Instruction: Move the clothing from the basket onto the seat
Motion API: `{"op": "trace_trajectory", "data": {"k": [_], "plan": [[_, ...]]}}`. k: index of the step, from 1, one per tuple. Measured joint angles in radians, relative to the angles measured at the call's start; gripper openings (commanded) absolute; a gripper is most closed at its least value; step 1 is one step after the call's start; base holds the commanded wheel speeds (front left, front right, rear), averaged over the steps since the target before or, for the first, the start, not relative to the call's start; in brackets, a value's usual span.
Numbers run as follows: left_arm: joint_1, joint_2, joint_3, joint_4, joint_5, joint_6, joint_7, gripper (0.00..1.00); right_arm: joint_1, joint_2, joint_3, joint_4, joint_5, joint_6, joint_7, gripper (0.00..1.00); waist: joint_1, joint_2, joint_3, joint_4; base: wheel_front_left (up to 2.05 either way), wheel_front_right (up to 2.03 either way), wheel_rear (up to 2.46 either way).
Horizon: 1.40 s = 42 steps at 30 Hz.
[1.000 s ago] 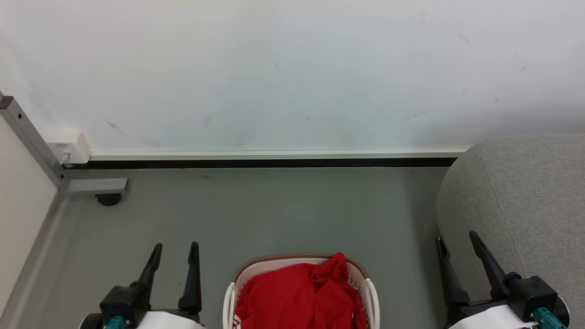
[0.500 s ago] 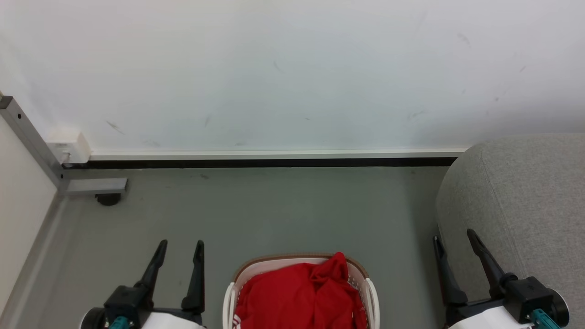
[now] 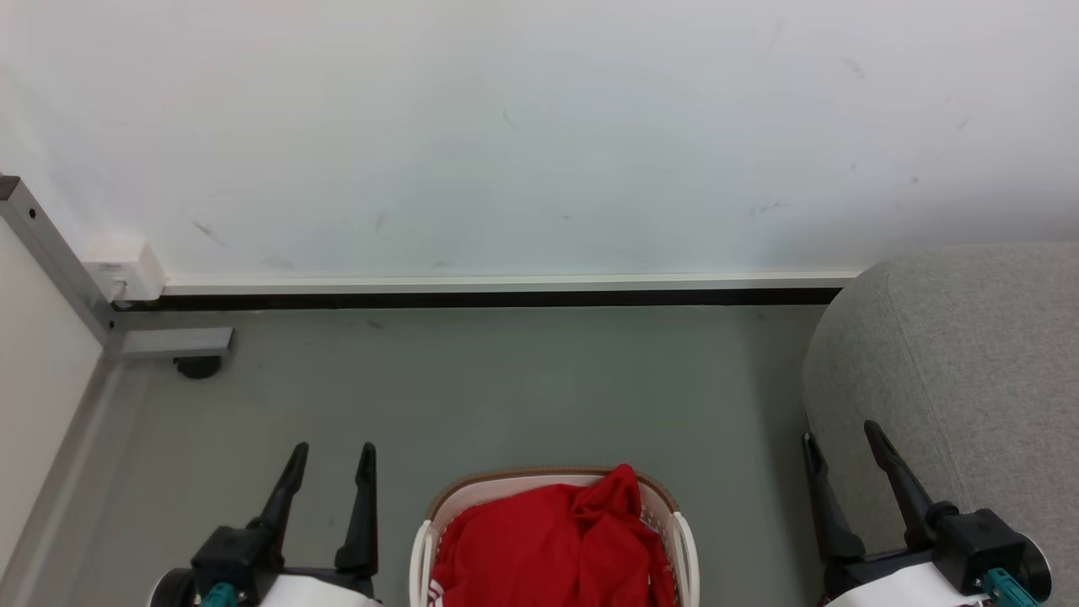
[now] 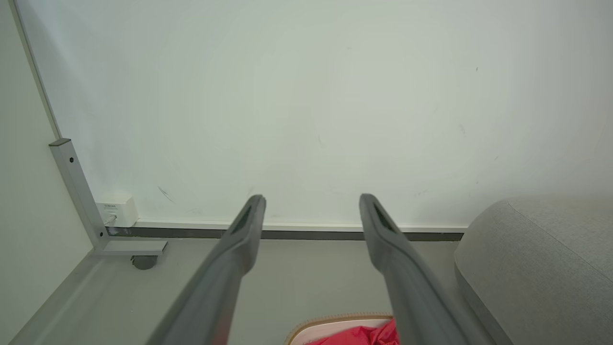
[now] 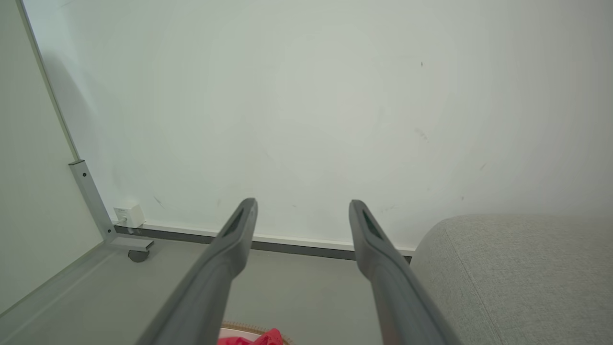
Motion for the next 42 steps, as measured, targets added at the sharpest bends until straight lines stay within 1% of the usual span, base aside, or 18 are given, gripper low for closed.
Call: {"op": "trace_trajectory", "data": {"k": [18, 25, 31, 36, 42], "plan": [[0.000, 0.000, 0.001, 0.006, -0.009, 0.003, 0.000, 1.00, -0.001, 0.000, 0.002, -0.006, 0.017, 0.000, 0.000, 1.00, -0.0001, 0.0000, 0.007, -0.019, 0.00, 0.00, 0.00], [-0.015, 0.000, -0.008, 0.012, -0.011, -0.002, 0.000, 1.00, -0.015, 0.000, 0.000, -0.028, 0.042, 0.000, 0.000, 1.00, 0.0000, 0.0000, 0.040, -0.043, 0.00, 0.00, 0.00], [-0.041, -0.001, -0.010, 0.023, -0.009, -0.015, 0.000, 1.00, -0.041, -0.001, 0.002, -0.061, 0.067, 0.000, 0.000, 1.00, 0.0000, 0.0000, 0.090, -0.083, 0.00, 0.00, 0.00], [-0.083, -0.001, -0.015, 0.069, 0.009, -0.033, 0.000, 1.00, -0.058, -0.001, -0.026, -0.098, 0.084, 0.000, 0.000, 1.00, 0.0001, 0.0000, 0.145, -0.124, 0.00, 0.00, 0.00], [-0.164, 0.002, -0.038, 0.208, 0.043, -0.052, 0.000, 1.00, -0.084, -0.002, -0.044, -0.137, 0.101, 0.000, 0.000, 1.00, 0.0001, 0.0000, 0.215, -0.176, 0.00, 0.00, 0.00]]}}
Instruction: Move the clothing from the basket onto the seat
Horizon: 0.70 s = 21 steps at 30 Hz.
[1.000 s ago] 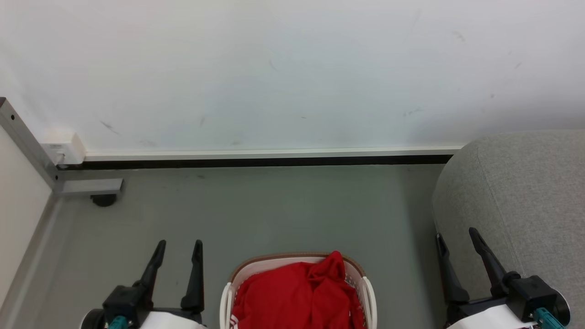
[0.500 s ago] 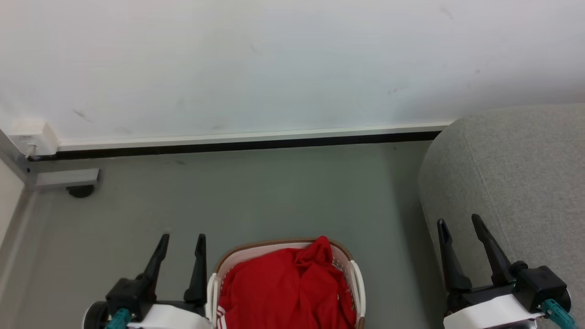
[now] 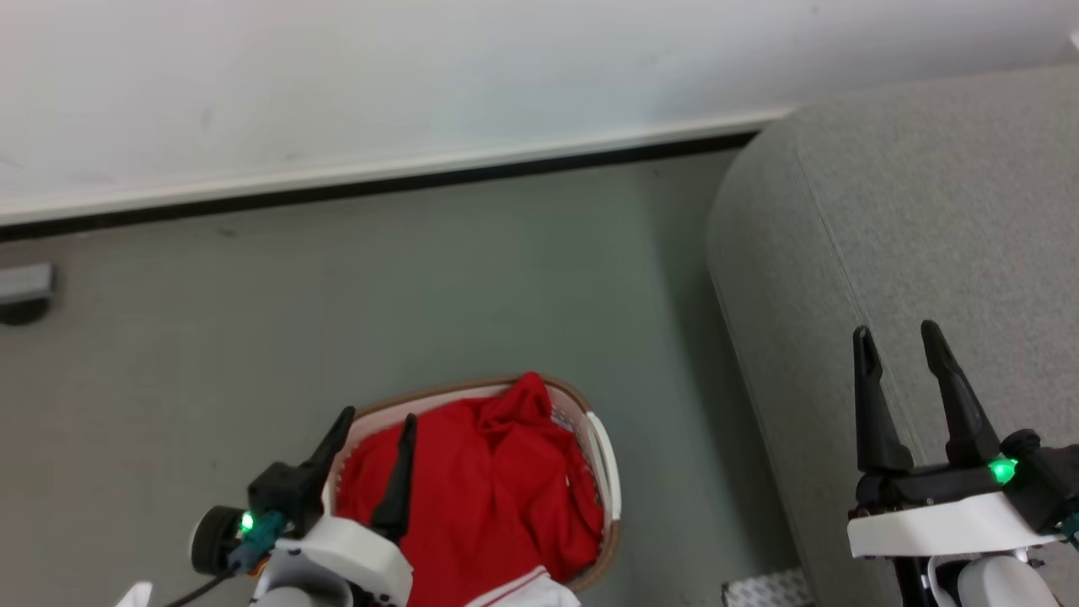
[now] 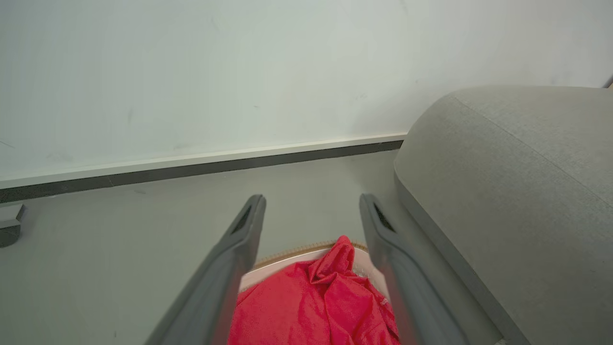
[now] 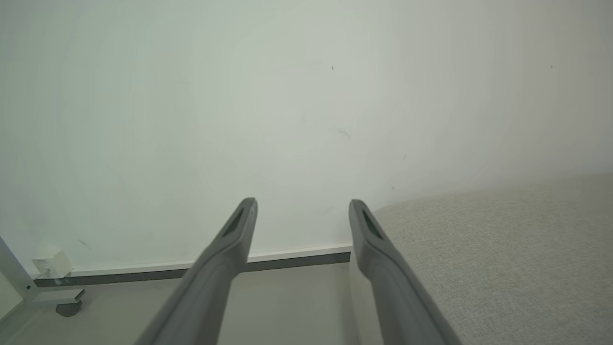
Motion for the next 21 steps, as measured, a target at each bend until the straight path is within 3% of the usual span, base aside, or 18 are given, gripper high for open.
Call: {"op": "trace_trajectory", "data": {"k": [16, 19, 21], "plan": [[-0.346, 0.074, -0.106, 0.594, 0.057, -0.038, 0.032, 1.00, -0.102, 0.000, -0.042, -0.217, 0.061, 0.000, 0.000, 1.00, 0.0001, 0.0001, 0.244, -0.116, 0.00, 0.00, 0.00], [-0.412, 0.093, -0.144, 0.681, 0.077, -0.043, 0.062, 1.00, -0.120, -0.001, -0.057, -0.248, 0.156, 0.000, 0.000, 1.00, 0.0001, 0.0000, 0.299, -0.134, 0.00, 0.00, 0.00], [-0.447, 0.102, -0.170, 0.730, 0.090, -0.044, 0.076, 1.00, -0.139, -0.002, -0.058, -0.262, 0.147, 0.000, 0.000, 1.00, 0.0002, 0.0000, 0.337, -0.147, 0.00, 0.00, 0.00]]}}
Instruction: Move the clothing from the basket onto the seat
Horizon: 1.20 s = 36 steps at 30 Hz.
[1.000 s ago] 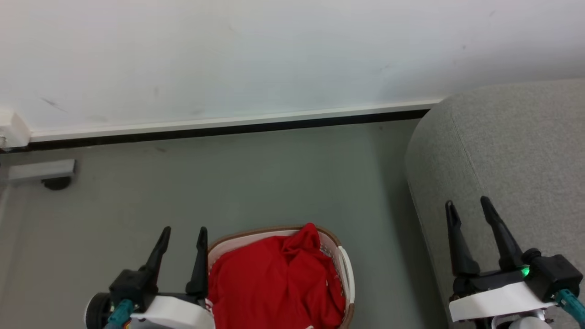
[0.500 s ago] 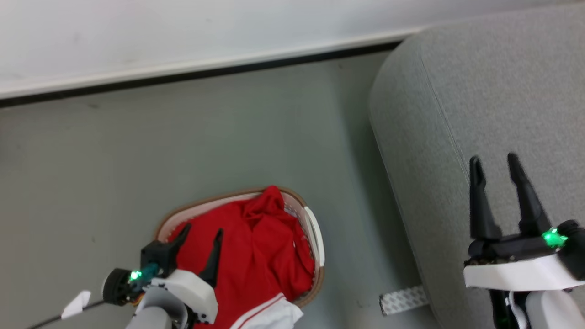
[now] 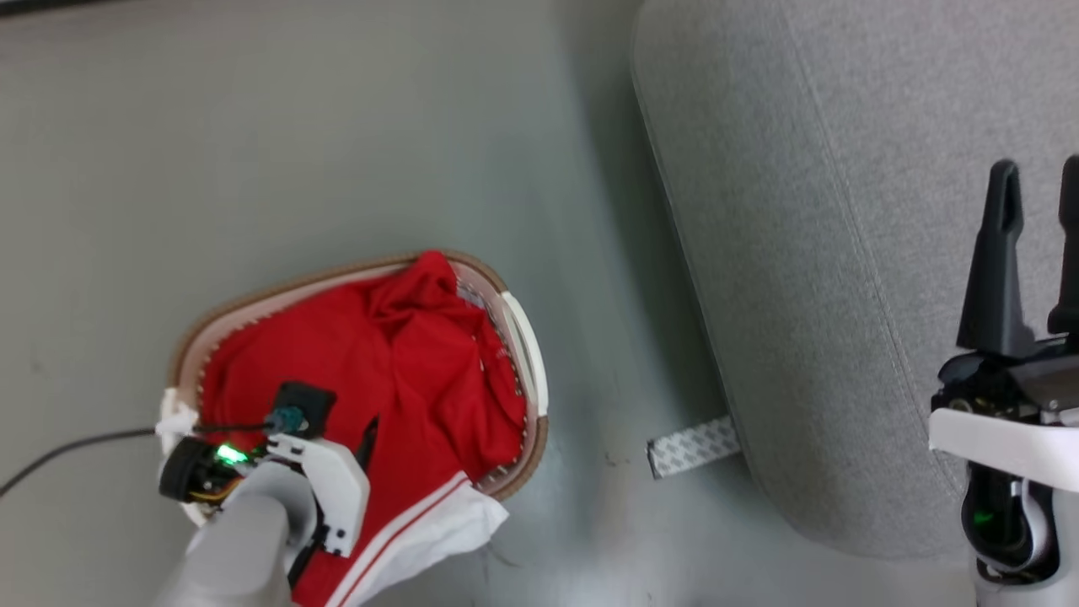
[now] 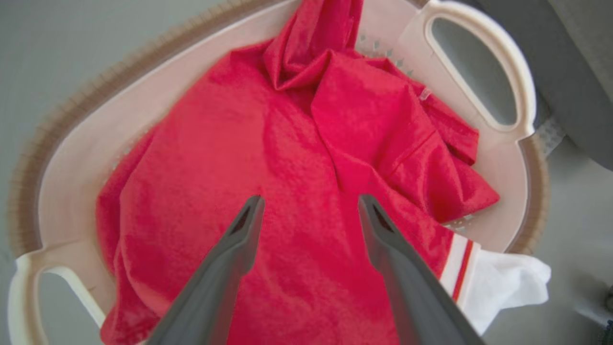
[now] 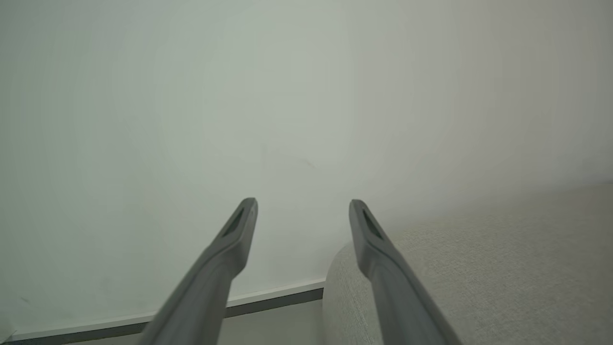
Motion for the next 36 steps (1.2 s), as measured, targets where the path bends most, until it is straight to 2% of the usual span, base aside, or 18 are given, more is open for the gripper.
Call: {"op": "trace_trajectory", "data": {"k": [7, 15, 19, 21, 22, 23, 24, 29, 36], "plan": [[-0.082, 0.046, -0.059, 0.122, 0.027, -0.005, 0.099, 1.00, -0.047, 0.001, 0.003, -0.031, 0.053, 0.000, 0.000, 1.00, 0.0001, 0.0000, 0.119, -0.053, 0.00, 0.00, 0.00], [-0.139, 0.080, -0.122, 0.153, 0.054, -0.007, 0.210, 1.00, -0.064, 0.000, -0.003, -0.044, 0.086, 0.000, 0.000, 1.00, 0.0000, 0.0000, 0.218, -0.110, 0.00, 0.00, 0.00], [-0.163, 0.086, -0.138, 0.160, 0.062, 0.015, 0.286, 1.00, -0.085, 0.001, 0.020, -0.042, 0.086, 0.000, 0.000, 1.00, -0.0001, 0.0000, 0.261, -0.122, 0.00, 0.00, 0.00], [-0.165, 0.086, -0.142, 0.161, 0.062, 0.020, 0.290, 0.42, -0.088, 0.001, 0.026, -0.042, 0.086, 0.000, 0.000, 1.00, -0.0001, 0.0000, 0.265, -0.123, 0.00, 0.00, 0.00], [-0.165, 0.086, -0.143, 0.161, 0.062, 0.020, 0.291, 0.27, -0.090, 0.001, 0.027, -0.041, 0.086, 0.000, 0.000, 1.00, -0.0001, 0.0000, 0.264, -0.123, 0.00, 0.00, 0.00], [-0.165, 0.085, -0.144, 0.162, 0.062, 0.020, 0.291, 0.07, -0.092, 0.001, 0.029, -0.041, 0.085, 0.000, 0.000, 1.00, -0.0001, 0.0000, 0.263, -0.123, 0.00, 0.00, 0.00], [-0.165, 0.085, -0.144, 0.162, 0.062, 0.020, 0.291, 0.00, -0.093, 0.001, 0.030, -0.040, 0.084, 0.000, 0.000, 1.00, -0.0002, 0.0000, 0.260, -0.122, 0.00, 0.00, 0.00], [-0.156, 0.074, -0.140, 0.165, 0.039, 0.019, 0.254, 0.00, -0.093, 0.001, 0.025, -0.030, 0.073, 0.000, 0.000, 1.00, -0.0001, 0.0000, 0.236, -0.119, 0.00, 0.00, 0.00], [-0.106, 0.026, -0.117, 0.167, -0.016, 0.017, 0.171, 0.00, -0.087, 0.001, 0.018, -0.014, 0.027, 0.000, 0.000, 1.00, -0.0002, 0.0000, 0.152, -0.093, 0.00, 0.00, 0.00]]}}
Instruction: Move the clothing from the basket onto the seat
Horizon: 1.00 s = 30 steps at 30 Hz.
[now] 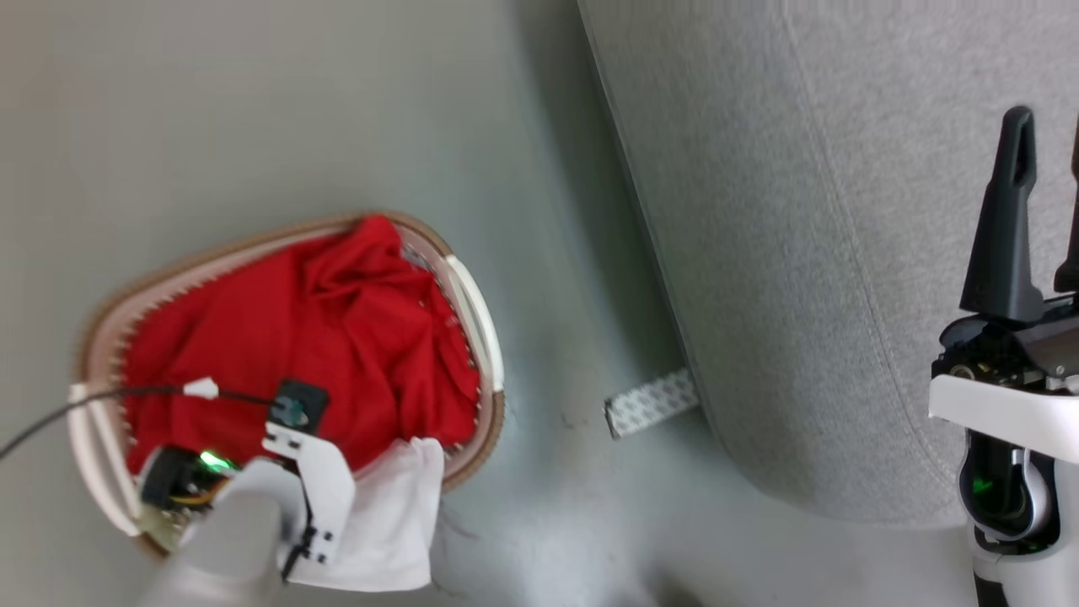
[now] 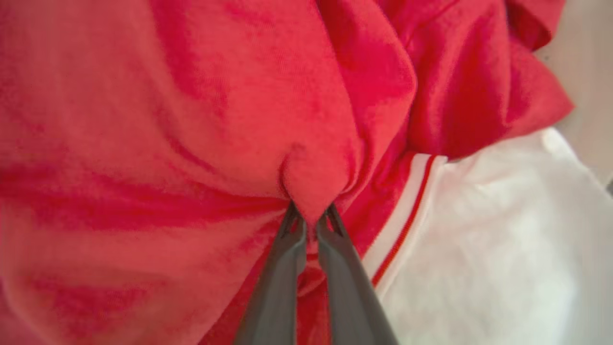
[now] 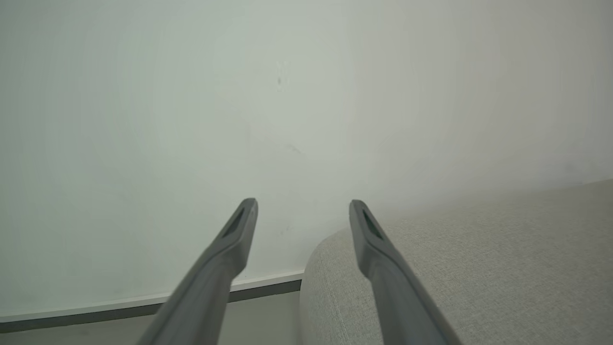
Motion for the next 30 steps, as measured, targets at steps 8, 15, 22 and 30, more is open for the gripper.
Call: {"op": "trace_trajectory", "data": {"k": [8, 15, 22, 30], "plan": [[0.067, -0.069, 0.019, 0.000, -0.066, -0.015, -0.142, 0.00, 0.052, 0.001, 0.000, 0.034, -0.068, 0.000, 0.000, 1.00, -0.0002, 0.0000, -0.161, 0.061, 0.00, 0.00, 0.00], [0.154, -0.115, 0.016, -0.002, -0.133, -0.022, -0.207, 0.00, 0.126, 0.001, 0.005, 0.076, -0.115, 0.000, 0.000, 1.00, -0.0002, 0.0000, -0.333, 0.134, 0.00, 0.00, 0.00], [0.260, -0.128, -0.068, -0.129, -0.279, -0.024, -0.239, 0.00, 0.195, 0.001, 0.023, 0.104, -0.136, 0.000, 0.000, 1.00, -0.0004, 0.0000, -0.504, 0.218, 0.00, 0.00, 0.00], [0.291, -0.131, -0.170, -0.301, -0.410, -0.024, -0.243, 0.00, 0.247, 0.001, 0.037, 0.114, -0.137, 0.000, 0.000, 1.00, -0.0005, 0.0000, -0.628, 0.335, 0.00, 0.00, 0.00]]}}
